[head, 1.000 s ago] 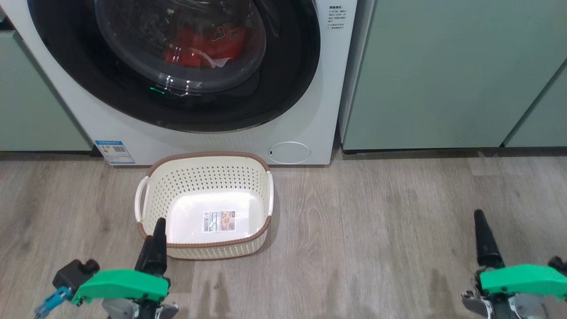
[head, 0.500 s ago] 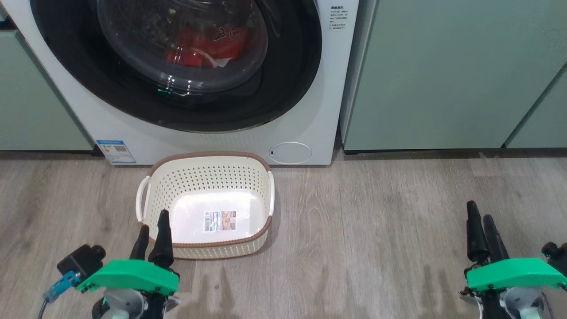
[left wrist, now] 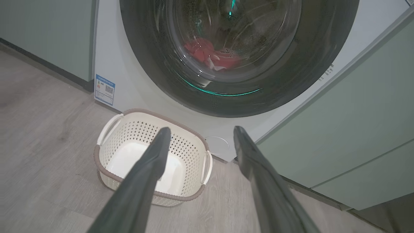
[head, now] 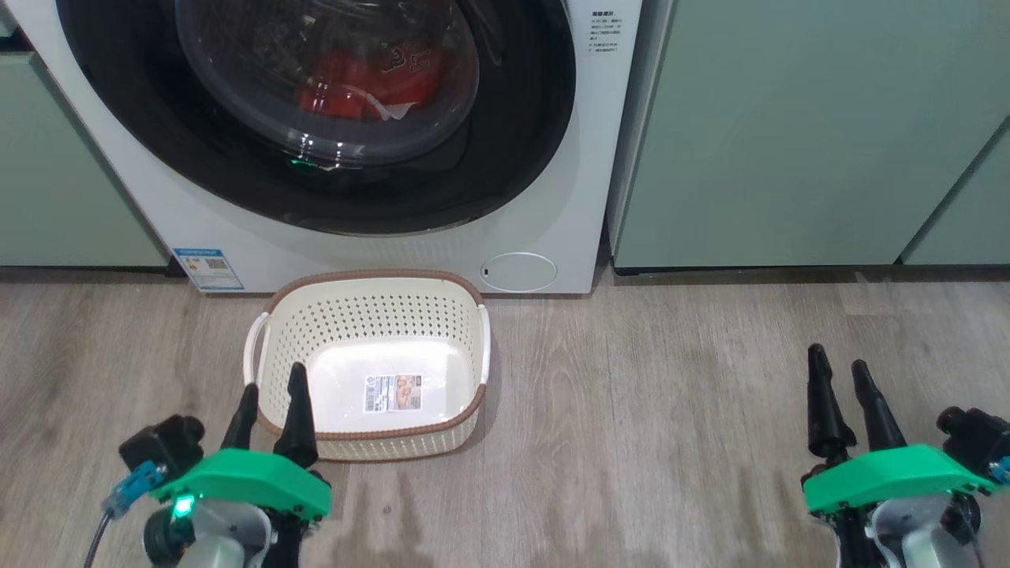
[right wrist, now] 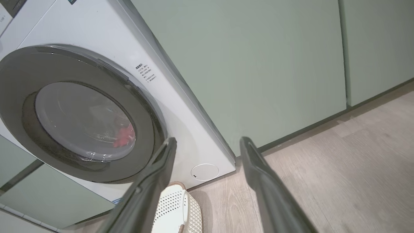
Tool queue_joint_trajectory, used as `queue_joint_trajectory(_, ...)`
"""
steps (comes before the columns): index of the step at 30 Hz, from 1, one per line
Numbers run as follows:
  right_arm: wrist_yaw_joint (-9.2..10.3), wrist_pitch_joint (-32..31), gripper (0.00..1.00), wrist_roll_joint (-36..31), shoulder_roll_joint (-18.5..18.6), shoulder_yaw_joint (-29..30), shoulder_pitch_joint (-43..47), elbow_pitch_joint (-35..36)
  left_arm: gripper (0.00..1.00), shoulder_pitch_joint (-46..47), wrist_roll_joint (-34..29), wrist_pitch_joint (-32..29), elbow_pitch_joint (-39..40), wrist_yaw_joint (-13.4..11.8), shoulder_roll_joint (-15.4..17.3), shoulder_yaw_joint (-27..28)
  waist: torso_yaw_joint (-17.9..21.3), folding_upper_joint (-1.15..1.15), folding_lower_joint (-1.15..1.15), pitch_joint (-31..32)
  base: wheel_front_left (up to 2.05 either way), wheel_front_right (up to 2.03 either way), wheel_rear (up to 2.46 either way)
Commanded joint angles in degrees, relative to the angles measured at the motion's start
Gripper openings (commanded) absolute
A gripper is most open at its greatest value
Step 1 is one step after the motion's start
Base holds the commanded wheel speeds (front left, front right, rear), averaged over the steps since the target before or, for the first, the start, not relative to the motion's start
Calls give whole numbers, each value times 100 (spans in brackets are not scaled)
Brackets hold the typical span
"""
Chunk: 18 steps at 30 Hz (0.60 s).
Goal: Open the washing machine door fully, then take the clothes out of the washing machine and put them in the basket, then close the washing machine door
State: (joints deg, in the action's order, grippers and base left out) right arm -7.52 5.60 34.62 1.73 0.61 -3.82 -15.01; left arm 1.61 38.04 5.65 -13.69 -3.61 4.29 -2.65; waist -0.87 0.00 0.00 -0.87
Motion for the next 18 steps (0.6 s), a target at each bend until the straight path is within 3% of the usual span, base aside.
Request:
queue_joint_trajectory(1, 2, 95, 100, -233, 68, -107, -283, 249, 100, 315, -209, 90, 218, -58, 117, 79, -2, 0, 0, -1, 0, 0, 0)
queue_joint_trajectory(18, 2, 382, 100, -1744, 84, -140, -363, 258, 100, 472, -1379, 377, 214, -474, 309, -199, -23, 0, 0, 0, 0, 0, 0)
